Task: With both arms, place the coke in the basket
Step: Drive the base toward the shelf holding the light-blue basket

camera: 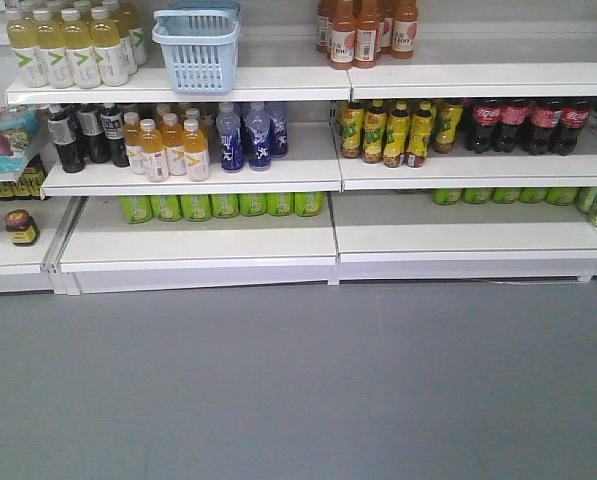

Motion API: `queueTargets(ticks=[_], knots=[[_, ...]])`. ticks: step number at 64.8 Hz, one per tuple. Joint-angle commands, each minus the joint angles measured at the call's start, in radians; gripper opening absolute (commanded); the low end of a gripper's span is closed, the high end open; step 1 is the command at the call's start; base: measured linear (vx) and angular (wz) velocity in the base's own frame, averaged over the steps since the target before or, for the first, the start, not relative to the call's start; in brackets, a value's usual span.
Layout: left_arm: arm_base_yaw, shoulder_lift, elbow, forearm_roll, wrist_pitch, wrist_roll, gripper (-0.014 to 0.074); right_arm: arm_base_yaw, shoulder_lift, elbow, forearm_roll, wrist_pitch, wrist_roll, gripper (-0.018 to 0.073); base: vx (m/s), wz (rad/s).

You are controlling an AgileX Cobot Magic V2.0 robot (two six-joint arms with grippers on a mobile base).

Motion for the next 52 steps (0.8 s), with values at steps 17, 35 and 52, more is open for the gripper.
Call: queueTargets(ticks=[17,35,52], knots=[[0.000,-0.021,-0.034,0.000,-0.074,0.000,-0.0006,0.001,-0.013,0.007,-0.005,-0.072,-0.003,-0.0010,0.01,-0.01],[0.000,-0.021,-0.034,0.000,-0.074,0.000,-0.0006,0.001,-0.013,0.007,-0.005,-0.072,-0.003,-0.0010,0.07,-0.05],[0.000,-0.021,-0.034,0.000,-0.074,0.000,-0.0006,0.001,-0.013,0.007,-0.005,-0.072,-0.003,-0.0010,0.07,0.00]])
